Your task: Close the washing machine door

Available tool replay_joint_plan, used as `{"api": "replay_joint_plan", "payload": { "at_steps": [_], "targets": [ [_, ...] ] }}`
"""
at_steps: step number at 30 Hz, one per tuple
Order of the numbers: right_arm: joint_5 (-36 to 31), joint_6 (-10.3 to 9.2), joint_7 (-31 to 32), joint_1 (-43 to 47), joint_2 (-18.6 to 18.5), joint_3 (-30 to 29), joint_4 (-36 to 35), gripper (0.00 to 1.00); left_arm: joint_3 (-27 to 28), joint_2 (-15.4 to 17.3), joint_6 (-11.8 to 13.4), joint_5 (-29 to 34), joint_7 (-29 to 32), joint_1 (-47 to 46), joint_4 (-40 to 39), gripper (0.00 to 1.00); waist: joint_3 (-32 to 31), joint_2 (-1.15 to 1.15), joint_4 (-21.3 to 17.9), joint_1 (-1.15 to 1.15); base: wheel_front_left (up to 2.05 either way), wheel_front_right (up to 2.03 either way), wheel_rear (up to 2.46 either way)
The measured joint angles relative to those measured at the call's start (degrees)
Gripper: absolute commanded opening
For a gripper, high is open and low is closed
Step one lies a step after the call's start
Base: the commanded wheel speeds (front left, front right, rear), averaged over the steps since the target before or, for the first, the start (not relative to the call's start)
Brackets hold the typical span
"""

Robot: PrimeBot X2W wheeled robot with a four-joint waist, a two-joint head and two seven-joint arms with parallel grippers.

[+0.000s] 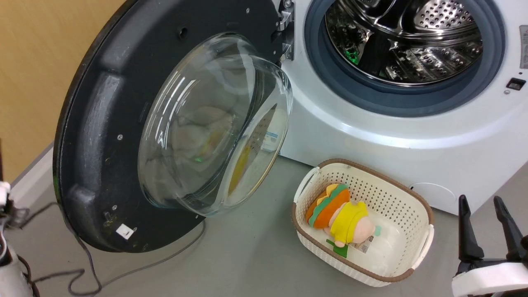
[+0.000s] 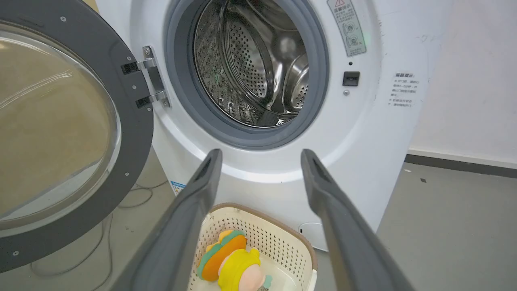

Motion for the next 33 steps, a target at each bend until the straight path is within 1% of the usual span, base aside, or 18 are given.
{"api": "replay_joint_plan", "payload": {
  "at_steps": [4, 13, 22, 26, 33],
  "targets": [
    [0.07, 0.0, -0.43, -0.21, 0.0, -0.64, 0.0, 1.0, -0.93, -0.58, -0.46, -4.03, 4.27, 2.47, -0.08, 0.0, 0.58, 0.0, 0.74, 0.0, 0.0, 0.0, 0.0],
    [1.07, 0.0, -1.58, -0.25, 0.0, -1.68, 0.25, 1.0, -6.05, -3.46, -0.98, -10.91, 8.9, 8.42, -2.64, 0.0, 1.18, 0.0, 2.83, 0.0, 0.0, 0.0, 0.0],
    [1.57, 0.0, -2.68, -0.32, 0.01, -2.87, 0.6, 1.0, -10.14, -3.85, -1.48, -18.95, 13.62, 13.2, -6.61, 0.0, 1.41, 0.0, 4.77, 0.0, 0.0, 0.0, 0.0],
    [2.07, 0.0, -3.15, -0.32, 0.02, -3.31, 0.91, 1.0, -13.88, -3.93, -1.79, -22.32, 16.66, 15.85, -9.6, 0.0, 1.54, 0.0, 5.66, 0.0, 0.0, 0.0, 0.0],
    [2.11, 0.0, -3.35, -0.33, 0.03, -3.46, 1.14, 1.0, -22.2, -4.45, -1.97, -22.68, 17.62, 19.79, -12.8, 0.0, 1.17, 0.0, 5.41, 0.0, 0.0, 0.0, 0.0]
  ]
}}
